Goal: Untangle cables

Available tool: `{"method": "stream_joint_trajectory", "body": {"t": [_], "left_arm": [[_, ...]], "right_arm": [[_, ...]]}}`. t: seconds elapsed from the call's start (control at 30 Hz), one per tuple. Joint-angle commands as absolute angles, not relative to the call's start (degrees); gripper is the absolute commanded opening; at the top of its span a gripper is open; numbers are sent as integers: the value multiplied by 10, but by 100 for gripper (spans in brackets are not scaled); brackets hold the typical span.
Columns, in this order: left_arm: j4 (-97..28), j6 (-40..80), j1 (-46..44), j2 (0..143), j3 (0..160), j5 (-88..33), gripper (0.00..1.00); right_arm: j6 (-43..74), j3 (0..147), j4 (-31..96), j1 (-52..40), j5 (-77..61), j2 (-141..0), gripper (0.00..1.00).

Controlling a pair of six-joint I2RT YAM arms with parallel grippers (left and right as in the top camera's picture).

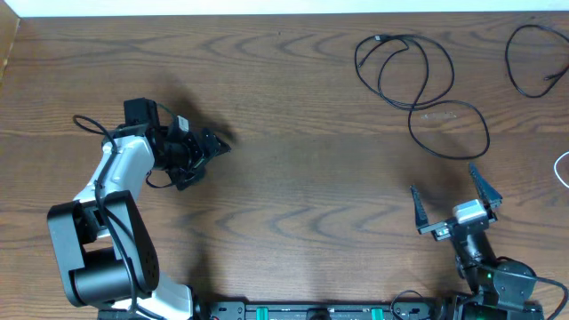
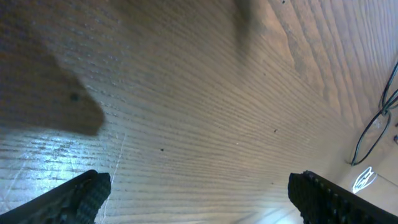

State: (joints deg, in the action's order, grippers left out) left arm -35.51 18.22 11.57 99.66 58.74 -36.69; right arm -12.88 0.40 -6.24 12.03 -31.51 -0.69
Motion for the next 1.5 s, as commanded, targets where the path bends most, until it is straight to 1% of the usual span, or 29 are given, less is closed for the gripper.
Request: {"method": "stream_joint_trajectory", "body": {"t": [0.0, 0.17, 0.57, 1.47], "left_arm": [[-355, 183, 118, 999, 590, -361, 98], [-355, 183, 118, 999, 590, -361, 98], [-355, 183, 118, 999, 590, -361, 98], [-355, 183, 118, 999, 590, -361, 98]], "right_arm": [[-160, 3, -38, 118, -314, -3, 99], [-194, 3, 27, 118, -314, -3, 99], [-207, 3, 27, 118, -291, -3, 99], [-206, 3, 26, 112, -303, -3, 99]]}}
